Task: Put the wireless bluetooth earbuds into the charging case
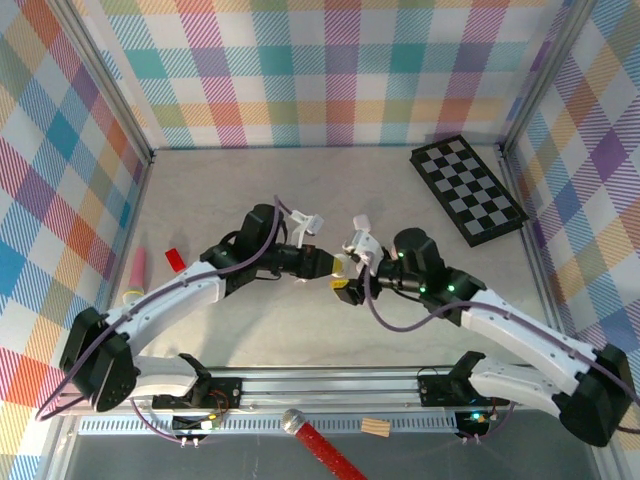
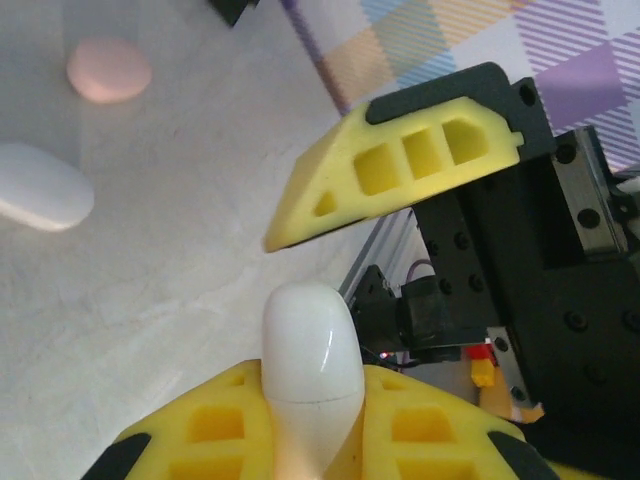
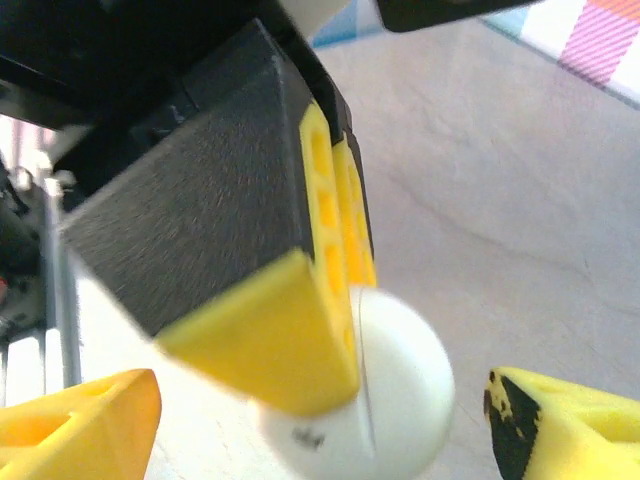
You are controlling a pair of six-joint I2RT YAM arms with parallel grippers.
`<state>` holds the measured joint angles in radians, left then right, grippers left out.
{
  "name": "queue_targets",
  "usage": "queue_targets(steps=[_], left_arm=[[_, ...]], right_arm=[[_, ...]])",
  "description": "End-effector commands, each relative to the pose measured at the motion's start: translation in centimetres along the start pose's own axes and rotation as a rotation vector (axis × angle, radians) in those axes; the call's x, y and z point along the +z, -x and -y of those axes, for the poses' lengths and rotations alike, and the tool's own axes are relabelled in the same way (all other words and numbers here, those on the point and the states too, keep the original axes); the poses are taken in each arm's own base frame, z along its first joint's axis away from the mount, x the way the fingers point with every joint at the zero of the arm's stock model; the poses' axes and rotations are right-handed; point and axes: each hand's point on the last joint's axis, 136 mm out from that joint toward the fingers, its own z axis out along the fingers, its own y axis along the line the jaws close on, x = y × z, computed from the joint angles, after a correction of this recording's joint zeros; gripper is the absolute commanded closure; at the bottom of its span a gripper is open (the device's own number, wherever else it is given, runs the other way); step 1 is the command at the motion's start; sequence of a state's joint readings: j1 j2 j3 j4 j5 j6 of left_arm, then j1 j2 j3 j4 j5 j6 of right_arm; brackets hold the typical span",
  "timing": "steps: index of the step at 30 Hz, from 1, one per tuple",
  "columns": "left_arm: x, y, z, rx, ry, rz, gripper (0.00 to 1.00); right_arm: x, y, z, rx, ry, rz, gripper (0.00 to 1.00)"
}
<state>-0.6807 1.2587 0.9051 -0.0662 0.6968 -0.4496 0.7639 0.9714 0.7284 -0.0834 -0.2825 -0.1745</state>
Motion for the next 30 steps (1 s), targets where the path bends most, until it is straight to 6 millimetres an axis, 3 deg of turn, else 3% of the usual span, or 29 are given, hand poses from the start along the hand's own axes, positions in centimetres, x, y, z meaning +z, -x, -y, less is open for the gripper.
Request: queue_targets(steps=[1, 7, 10, 13, 26, 30], left_arm=[[-1.3, 2.2, 2.7, 0.290, -0.065, 0.169, 0.92], [-3.1, 2.9, 7.0, 0.558, -0.257, 0.322, 0.91], [-3.4, 3.0, 7.9, 0.623, -0.294, 0.344, 0.91], [-3.3, 3.1, 8.5, 0.645, -0.339, 0.348, 0.91], [-3.1, 4.0, 10.2, 0.611, -0.509, 0.386, 0.93], [-3.0, 3.4, 10.6, 0.619, -0.555, 0.346, 0.93]], right_arm=[[-2.4, 3.0, -2.0, 0.048, 0.124, 0.177, 0.11], [-6.4, 6.0, 0.1, 0.351, 0.204, 0.321, 0.14], [-7.2, 7.0, 0.8, 0.450, 0.267, 0.352, 0.25], [-7.0, 7.3, 0.4, 0.452, 0.315, 0.339, 0.35], [-6.0, 8.0, 0.6, 0.407, 0.379, 0.318, 0.52], [-5.9, 8.6, 0.8, 0.405, 0.387, 0.327, 0.59]])
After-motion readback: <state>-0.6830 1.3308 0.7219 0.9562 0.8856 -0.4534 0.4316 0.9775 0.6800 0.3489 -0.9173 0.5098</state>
